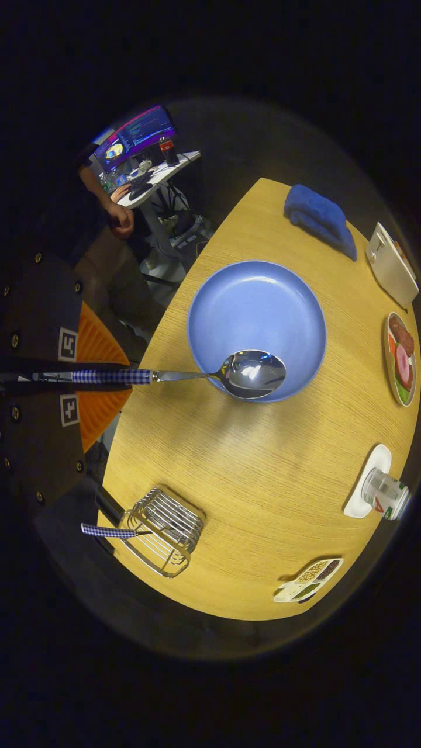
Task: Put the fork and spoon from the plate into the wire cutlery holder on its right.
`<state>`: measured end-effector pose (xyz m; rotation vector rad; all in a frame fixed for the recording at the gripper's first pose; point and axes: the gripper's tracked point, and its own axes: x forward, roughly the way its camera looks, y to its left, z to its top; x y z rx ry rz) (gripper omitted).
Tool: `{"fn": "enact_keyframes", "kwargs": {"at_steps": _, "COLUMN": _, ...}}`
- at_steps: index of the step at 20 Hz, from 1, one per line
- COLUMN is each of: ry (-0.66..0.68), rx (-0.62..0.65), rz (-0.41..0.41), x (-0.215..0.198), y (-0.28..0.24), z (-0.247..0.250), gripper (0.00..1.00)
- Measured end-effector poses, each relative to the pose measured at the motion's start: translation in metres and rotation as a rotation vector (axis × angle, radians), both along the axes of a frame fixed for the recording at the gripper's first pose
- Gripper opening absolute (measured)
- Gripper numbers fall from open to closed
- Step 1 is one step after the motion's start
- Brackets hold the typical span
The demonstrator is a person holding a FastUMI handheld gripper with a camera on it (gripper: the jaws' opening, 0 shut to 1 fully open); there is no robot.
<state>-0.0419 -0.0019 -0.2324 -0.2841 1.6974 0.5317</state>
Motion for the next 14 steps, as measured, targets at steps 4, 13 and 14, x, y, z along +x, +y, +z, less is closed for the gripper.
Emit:
{"fn": "enact_keyframes", "kwargs": {"at_steps": 4, "ry": 0.008, "rx": -0.021, "rz": -0.025, "x": 0.000, "y": -0.030, "z": 0.012, "gripper": 0.06}}
{"fn": "enact_keyframes", "kwargs": {"at_steps": 13, "ry": 0.032, "rx": -0.073, "rz": -0.118, "x": -0.004, "y": -0.096, "z": 0.027, "gripper": 0.06}}
{"fn": "enact_keyframes", "kwargs": {"at_steps": 14, "ry": 0.043, "rx": -0.074, "rz": -0.130, "x": -0.005, "y": -0.101, "z": 0.028, "gripper": 0.06}}
